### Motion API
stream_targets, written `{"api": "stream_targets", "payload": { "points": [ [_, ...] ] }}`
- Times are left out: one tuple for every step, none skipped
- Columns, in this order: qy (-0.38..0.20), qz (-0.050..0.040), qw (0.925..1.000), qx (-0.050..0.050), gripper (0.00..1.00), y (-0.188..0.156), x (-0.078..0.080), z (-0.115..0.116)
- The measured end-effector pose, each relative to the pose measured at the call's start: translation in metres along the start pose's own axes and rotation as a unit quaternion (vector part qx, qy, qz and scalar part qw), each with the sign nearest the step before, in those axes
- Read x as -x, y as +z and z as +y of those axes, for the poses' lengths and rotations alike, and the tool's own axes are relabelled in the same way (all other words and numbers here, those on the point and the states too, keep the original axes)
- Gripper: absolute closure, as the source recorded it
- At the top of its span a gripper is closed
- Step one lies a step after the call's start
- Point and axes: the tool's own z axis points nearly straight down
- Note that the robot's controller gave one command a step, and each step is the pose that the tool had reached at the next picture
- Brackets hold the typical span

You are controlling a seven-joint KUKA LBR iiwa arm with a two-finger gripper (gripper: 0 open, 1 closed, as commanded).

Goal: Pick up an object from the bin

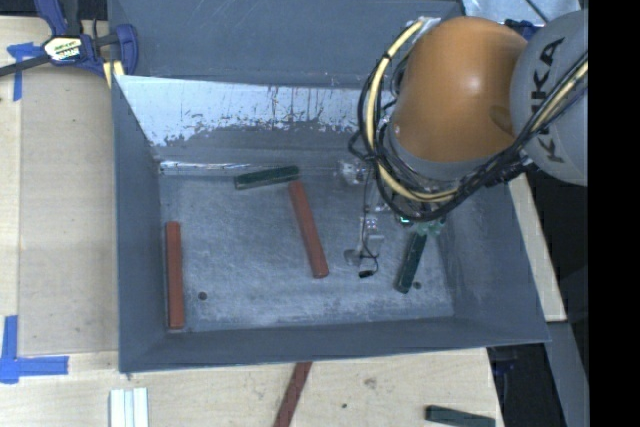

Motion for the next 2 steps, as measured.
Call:
{"api": "stream_targets", "payload": {
  "points": [
    [0.001, -0.004, 1.0, 0.0, 0.0, -0.004, 0.002, 0.0],
    [-0.161, -0.0069, 0.9869, -0.001, 0.0, 0.046, 0.02, 0.002]
  ]
}}
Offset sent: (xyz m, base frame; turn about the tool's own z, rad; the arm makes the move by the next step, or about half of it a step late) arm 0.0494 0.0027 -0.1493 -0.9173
